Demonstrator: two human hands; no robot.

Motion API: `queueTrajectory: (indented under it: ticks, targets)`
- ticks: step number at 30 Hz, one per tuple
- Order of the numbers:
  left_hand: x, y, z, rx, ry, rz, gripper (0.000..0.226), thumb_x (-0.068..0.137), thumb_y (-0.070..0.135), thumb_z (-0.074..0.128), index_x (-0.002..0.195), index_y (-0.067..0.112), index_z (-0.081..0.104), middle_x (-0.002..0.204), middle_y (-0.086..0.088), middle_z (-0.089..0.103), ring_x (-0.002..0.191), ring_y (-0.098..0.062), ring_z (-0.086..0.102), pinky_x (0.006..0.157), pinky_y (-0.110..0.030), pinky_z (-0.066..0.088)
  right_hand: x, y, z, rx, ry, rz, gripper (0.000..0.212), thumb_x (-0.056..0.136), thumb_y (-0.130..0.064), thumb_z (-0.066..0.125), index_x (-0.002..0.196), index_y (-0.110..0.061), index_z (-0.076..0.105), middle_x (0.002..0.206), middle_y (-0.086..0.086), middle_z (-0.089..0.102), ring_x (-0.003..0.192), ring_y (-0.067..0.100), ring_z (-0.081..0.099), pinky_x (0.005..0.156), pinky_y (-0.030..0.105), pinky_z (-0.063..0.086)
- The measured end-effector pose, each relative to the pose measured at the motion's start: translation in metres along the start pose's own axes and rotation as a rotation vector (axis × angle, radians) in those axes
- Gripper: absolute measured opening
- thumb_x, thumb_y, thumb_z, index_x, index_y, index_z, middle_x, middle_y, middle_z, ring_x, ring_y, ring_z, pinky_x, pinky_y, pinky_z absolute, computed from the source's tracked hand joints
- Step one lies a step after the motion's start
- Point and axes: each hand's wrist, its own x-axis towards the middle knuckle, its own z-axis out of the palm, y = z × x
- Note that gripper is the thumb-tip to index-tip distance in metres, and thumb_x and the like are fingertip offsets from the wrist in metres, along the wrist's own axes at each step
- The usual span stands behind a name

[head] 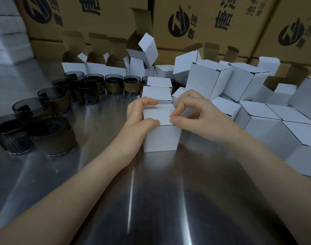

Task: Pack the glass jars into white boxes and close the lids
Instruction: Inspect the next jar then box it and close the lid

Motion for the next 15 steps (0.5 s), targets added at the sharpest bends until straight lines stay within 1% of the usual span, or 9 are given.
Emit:
queueTrajectory:
  ticks: [2, 3, 5, 6, 7, 9, 11, 13, 15]
  targets:
    - [0.0, -0.004, -0.003, -0.019, 0.011, 0.008, 0.045, 0.071, 0.023, 0.057, 0.114, 0.033, 0.049, 0.138, -0.004, 0.042, 0.127, -0.019, 0.046, 0.105, -0.039, 0.043, -0.002, -0.002, 0.005, -0.04, -0.044, 0.004, 0.02, 0.082, -0.028, 0.078, 0.087, -0.027, 0.059, 0.122, -0.01, 0.05, 0.115, 0.0, 0.049, 0.087, 0.017, 0.048]
    - [0.0, -0.006, -0.005, -0.029, 0.011, 0.023, 0.047, 0.072, 0.023, 0.058, 0.117, 0.031, 0.047, 0.136, -0.004, 0.044, 0.125, -0.015, 0.048, 0.101, -0.033, 0.046, -0.003, -0.002, 0.008, -0.07, -0.075, 0.018, 0.029, 0.079, -0.032, 0.079, 0.091, -0.029, 0.053, 0.126, -0.009, 0.049, 0.118, 0.004, 0.047, 0.09, 0.021, 0.048]
    - [0.0, -0.009, -0.007, -0.047, 0.007, 0.061, 0.05, 0.074, 0.022, 0.06, 0.121, 0.027, 0.045, 0.128, 0.004, 0.051, 0.116, -0.004, 0.053, 0.09, -0.021, 0.048, -0.003, -0.002, 0.014, -0.132, -0.093, 0.03, 0.042, 0.075, -0.035, 0.081, 0.096, -0.03, 0.044, 0.126, -0.003, 0.048, 0.114, 0.016, 0.047, 0.091, 0.036, 0.049]
    - [0.0, -0.01, -0.008, -0.048, 0.011, 0.072, 0.05, 0.075, 0.023, 0.06, 0.122, 0.027, 0.045, 0.124, 0.006, 0.053, 0.112, -0.002, 0.055, 0.087, -0.018, 0.048, -0.003, -0.002, 0.017, -0.147, -0.079, 0.023, 0.045, 0.073, -0.034, 0.081, 0.096, -0.03, 0.042, 0.122, -0.002, 0.049, 0.11, 0.018, 0.048, 0.089, 0.04, 0.049]
    - [-0.001, -0.01, -0.009, -0.049, 0.018, 0.079, 0.049, 0.076, 0.024, 0.06, 0.122, 0.026, 0.045, 0.123, 0.007, 0.055, 0.111, -0.002, 0.056, 0.086, -0.018, 0.047, -0.003, -0.002, 0.018, -0.153, -0.06, 0.016, 0.047, 0.072, -0.034, 0.082, 0.097, -0.029, 0.042, 0.119, -0.003, 0.049, 0.107, 0.016, 0.048, 0.085, 0.039, 0.05]
    - [0.0, -0.01, -0.011, -0.073, 0.054, 0.07, 0.044, 0.079, 0.03, 0.058, 0.121, 0.026, 0.048, 0.121, 0.006, 0.058, 0.109, -0.003, 0.058, 0.087, -0.022, 0.047, -0.002, -0.003, 0.019, -0.179, -0.027, 0.0, 0.049, 0.07, -0.038, 0.083, 0.098, -0.032, 0.044, 0.113, -0.01, 0.048, 0.101, 0.007, 0.048, 0.079, 0.027, 0.05]
    - [0.002, -0.009, -0.013, -0.1, 0.109, 0.058, 0.032, 0.085, 0.033, 0.057, 0.116, 0.026, 0.054, 0.114, 0.007, 0.063, 0.104, -0.005, 0.061, 0.087, -0.024, 0.049, -0.003, -0.007, 0.017, -0.218, -0.008, -0.025, 0.049, 0.067, -0.043, 0.084, 0.098, -0.036, 0.047, 0.11, -0.016, 0.049, 0.101, 0.002, 0.048, 0.075, 0.018, 0.047]
    - [0.004, -0.006, -0.014, -0.108, 0.191, 0.071, 0.012, 0.098, 0.027, 0.051, 0.105, 0.022, 0.059, 0.1, 0.009, 0.068, 0.091, -0.003, 0.064, 0.076, -0.018, 0.051, -0.003, -0.014, 0.014, -0.199, 0.022, -0.043, 0.048, 0.065, -0.049, 0.084, 0.097, -0.039, 0.051, 0.11, -0.019, 0.051, 0.103, 0.001, 0.049, 0.076, 0.017, 0.048]
    - [0.006, -0.006, -0.016, -0.102, 0.3, 0.054, 0.023, 0.102, 0.018, 0.041, 0.092, 0.019, 0.062, 0.089, 0.004, 0.07, 0.08, -0.007, 0.066, 0.065, -0.019, 0.052, -0.002, -0.024, 0.01, -0.098, 0.099, -0.053, 0.047, 0.061, -0.055, 0.08, 0.097, -0.039, 0.054, 0.104, -0.026, 0.052, 0.1, -0.002, 0.052, 0.072, 0.016, 0.05]
